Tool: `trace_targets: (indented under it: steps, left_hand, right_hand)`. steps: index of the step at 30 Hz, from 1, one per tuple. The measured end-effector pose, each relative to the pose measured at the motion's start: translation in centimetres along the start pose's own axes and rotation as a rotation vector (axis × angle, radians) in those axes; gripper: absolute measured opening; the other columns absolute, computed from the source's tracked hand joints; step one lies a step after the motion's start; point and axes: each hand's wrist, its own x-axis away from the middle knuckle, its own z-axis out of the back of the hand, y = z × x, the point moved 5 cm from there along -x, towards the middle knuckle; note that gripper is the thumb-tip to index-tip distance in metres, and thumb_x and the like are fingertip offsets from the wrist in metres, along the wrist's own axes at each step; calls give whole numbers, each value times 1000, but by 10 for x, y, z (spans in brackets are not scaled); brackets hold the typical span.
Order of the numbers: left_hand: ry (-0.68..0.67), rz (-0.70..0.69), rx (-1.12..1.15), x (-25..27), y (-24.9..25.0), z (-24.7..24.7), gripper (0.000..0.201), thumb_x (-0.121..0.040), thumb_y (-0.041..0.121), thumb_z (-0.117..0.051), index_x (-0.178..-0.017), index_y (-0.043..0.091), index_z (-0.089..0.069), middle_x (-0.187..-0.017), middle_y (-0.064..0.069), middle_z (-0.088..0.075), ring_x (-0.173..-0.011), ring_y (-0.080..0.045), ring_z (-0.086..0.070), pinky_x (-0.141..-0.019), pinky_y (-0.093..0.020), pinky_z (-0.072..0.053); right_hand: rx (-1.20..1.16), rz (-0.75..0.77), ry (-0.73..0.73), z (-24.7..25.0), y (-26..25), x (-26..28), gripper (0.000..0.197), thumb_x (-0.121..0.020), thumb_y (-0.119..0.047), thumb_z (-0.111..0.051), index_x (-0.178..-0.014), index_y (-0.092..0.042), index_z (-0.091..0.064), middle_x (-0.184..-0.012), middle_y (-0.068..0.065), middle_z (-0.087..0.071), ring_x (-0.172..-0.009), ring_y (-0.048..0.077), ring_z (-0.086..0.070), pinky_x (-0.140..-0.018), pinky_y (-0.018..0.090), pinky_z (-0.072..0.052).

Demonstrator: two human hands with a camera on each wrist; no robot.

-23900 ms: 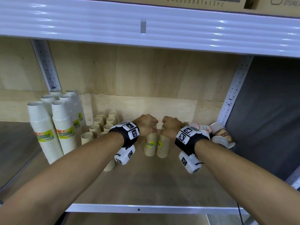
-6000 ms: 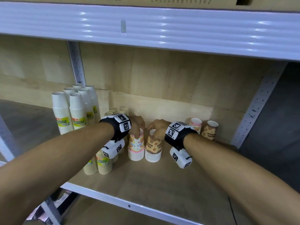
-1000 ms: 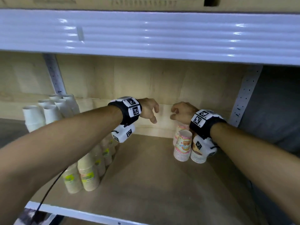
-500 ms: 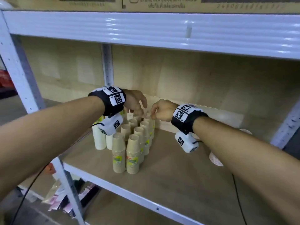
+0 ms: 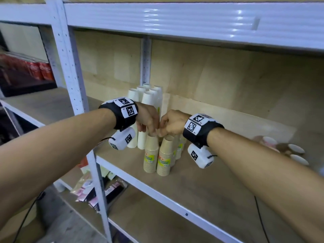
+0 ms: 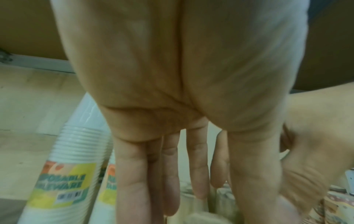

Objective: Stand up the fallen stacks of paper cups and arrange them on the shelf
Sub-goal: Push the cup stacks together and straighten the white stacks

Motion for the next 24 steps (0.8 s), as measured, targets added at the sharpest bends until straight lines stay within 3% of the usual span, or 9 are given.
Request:
trace_targets:
  steps: [2,7,12,16,19,24]
  left_hand:
    - [1,2,24,1,-2,-6,33,-79,21,-79,-109,16,-65,-92,-4,-69,-85,-22,-68,-70,-29,-58]
    - [-1,1,60,1,-4,-22,50,-78,23,-81,-122,19,-60,-100,-8,-69,-91,-26,-70,-79,-36,-61]
    - [33,-1,66,0,-10,-32,52,-75,26,-82,-122,22,-61,-111,-10,-67,-90,-27,-72,-80,-38,-61]
    - [84,-6,128,-1,-17,-39,47,-76,25,-82,-118,21,-60,-114,-9,-63,-93,-29,-71,-77,-36,-61]
    - [78,-24,182,0,-20,-43,48,-75,23,-83,-118,20,-61,-118,-10,-61,-96,-31,-69,-80,-41,-61]
    - [77,-17,181,3,-19,-40,42,-74,25,-84,-110,20,-63,-117,-10,-63,-93,-31,-71,-79,-39,-61]
  right_hand:
    - [11,0,-7,-4,0,2,27,-70,-33,-83,-92,-19,-74,-79,-5,-67,-71,10,-60,-65,25,-49]
    - [73,-4,17,-10,4,6,23,-67,-36,-82,-83,-23,-71,-76,-5,-67,-68,9,-61,-61,26,-49]
    - [90,-9,2,-17,7,9,28,-68,-33,-82,-88,-17,-72,-88,2,-69,-80,19,-65,-72,35,-56]
    - [82,-20,-21,-26,11,13,31,-73,-29,-80,-96,-11,-69,-83,2,-63,-76,20,-61,-60,28,-47]
    - [78,-19,-23,-31,11,14,37,-74,-30,-80,-100,-10,-64,-86,2,-61,-78,21,-61,-61,28,-46]
    - [108,-16,-51,-32,9,18,26,-78,-28,-78,-88,-11,-62,-75,-1,-54,-73,20,-56,-53,25,-39]
